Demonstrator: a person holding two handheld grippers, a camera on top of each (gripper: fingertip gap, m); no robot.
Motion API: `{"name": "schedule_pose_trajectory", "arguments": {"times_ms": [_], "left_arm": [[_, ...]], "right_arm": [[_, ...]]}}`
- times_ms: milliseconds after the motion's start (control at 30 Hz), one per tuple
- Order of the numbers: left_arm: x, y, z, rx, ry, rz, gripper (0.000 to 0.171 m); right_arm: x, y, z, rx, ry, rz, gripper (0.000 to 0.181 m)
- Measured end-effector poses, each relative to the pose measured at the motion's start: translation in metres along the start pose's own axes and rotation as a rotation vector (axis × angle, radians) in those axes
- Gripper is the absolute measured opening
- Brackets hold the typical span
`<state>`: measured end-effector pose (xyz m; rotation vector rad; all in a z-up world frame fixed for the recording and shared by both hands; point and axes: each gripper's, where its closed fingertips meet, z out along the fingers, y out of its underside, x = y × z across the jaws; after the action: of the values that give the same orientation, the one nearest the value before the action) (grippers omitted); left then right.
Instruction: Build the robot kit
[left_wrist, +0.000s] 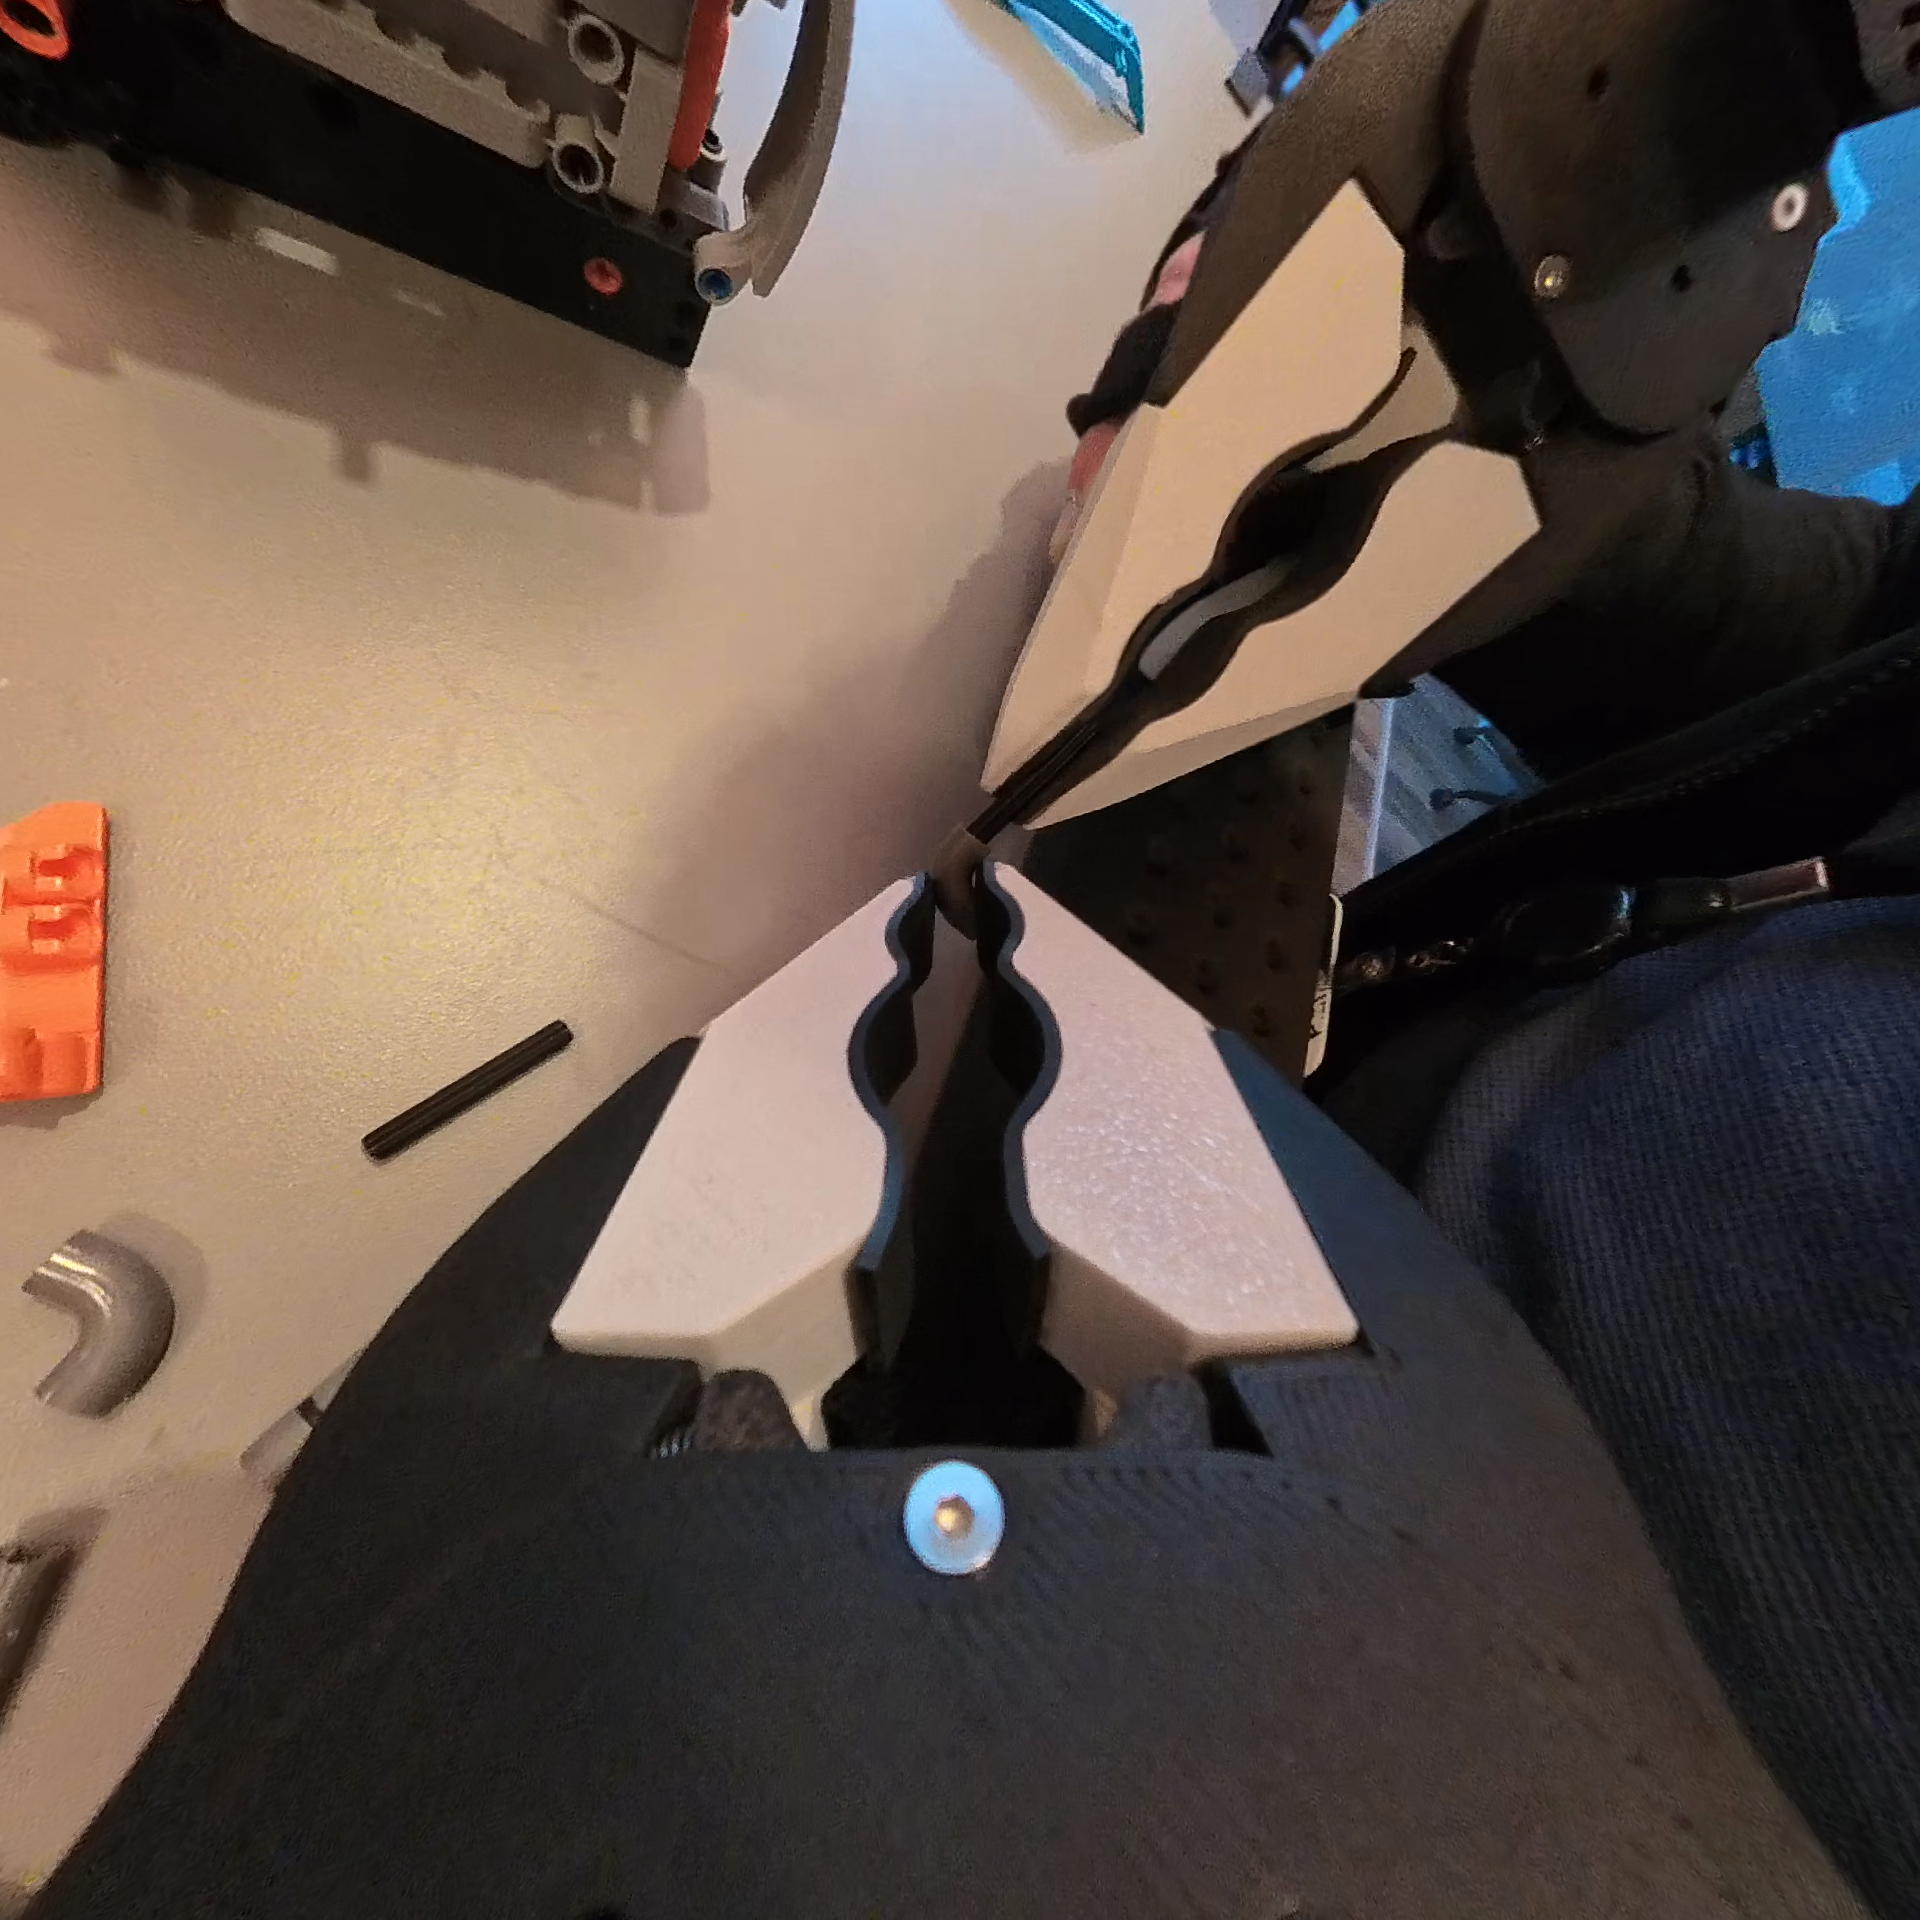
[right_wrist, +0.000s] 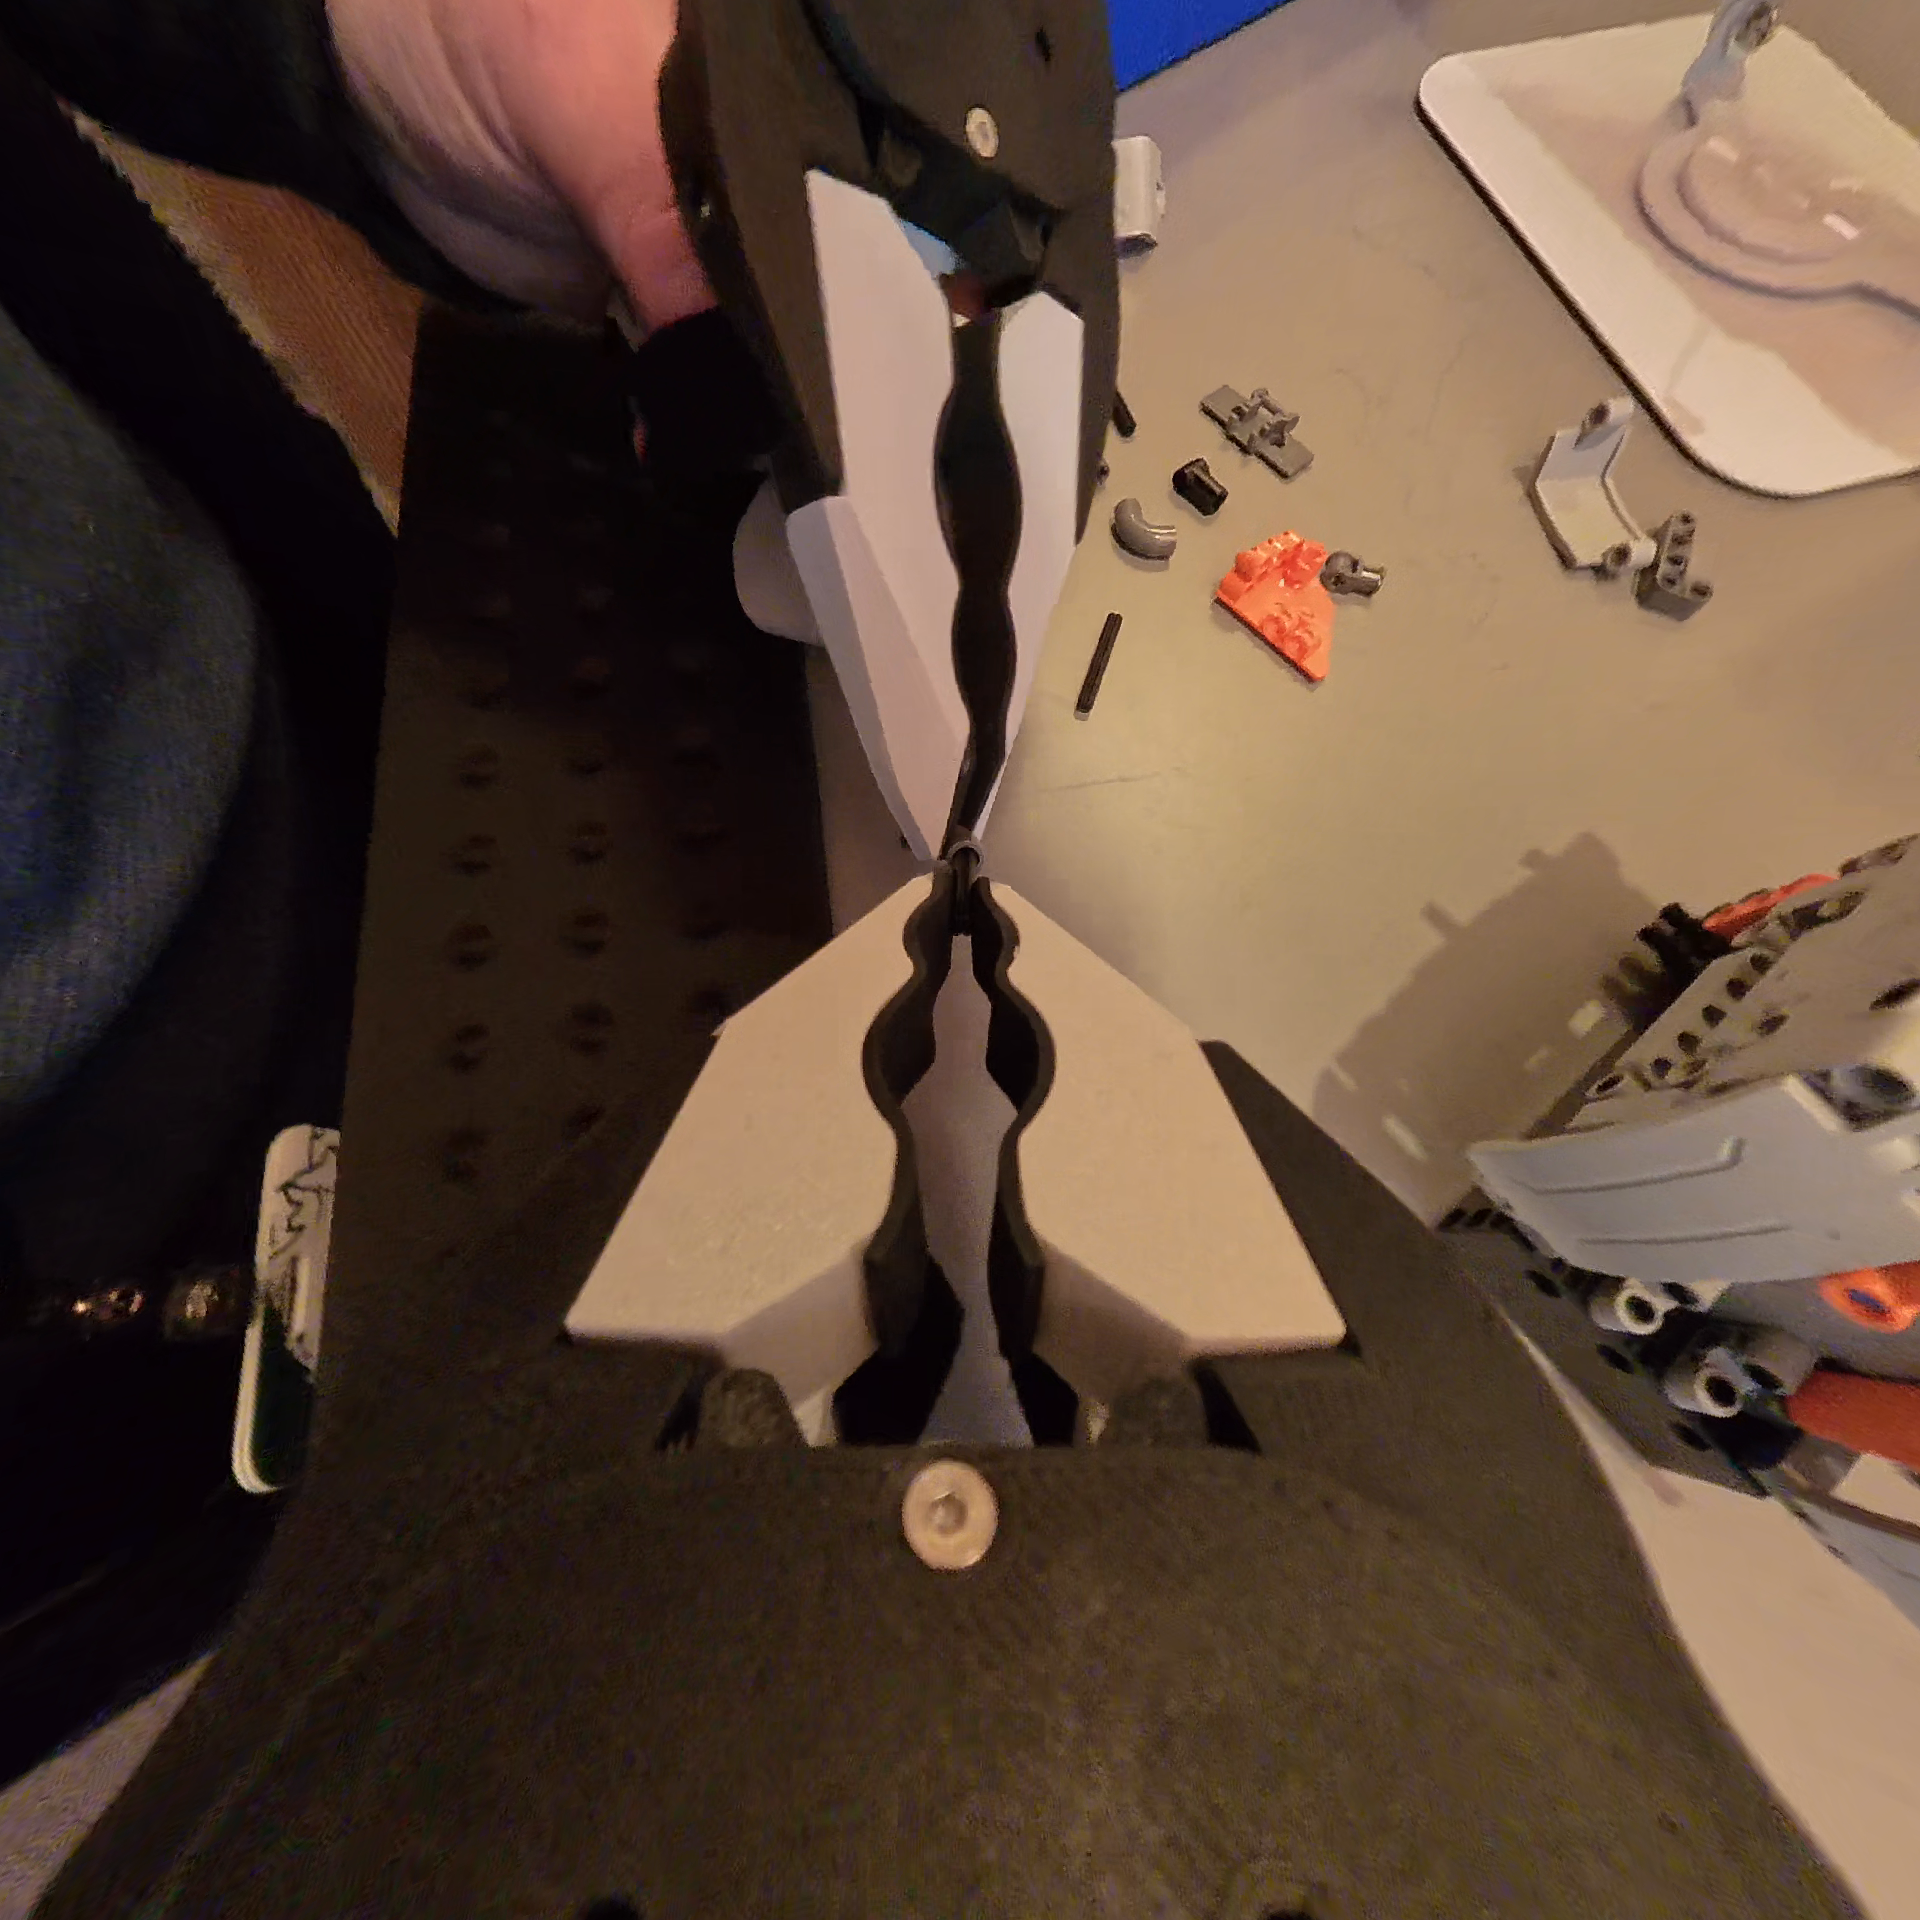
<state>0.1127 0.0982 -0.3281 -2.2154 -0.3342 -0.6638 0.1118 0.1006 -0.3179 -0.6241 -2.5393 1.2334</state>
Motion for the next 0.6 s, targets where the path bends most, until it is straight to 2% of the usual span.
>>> {"name": "schedule_pose_trajectory", "arguments": {"times_ms": [333,600], "left_arm": [[0.01,0.014,0.005,-0.099,0.095,-0.001,0.004],[0.012,0.024,0.01,-0.157,0.11,0.019,0.003]], "right_arm": [[-0.016,0.008,0.002,-0.133,-0.091,-0.329,0.0],[-0.024,0.014,0.008,-0.111,-0.16,-0.295,0.0]]}}
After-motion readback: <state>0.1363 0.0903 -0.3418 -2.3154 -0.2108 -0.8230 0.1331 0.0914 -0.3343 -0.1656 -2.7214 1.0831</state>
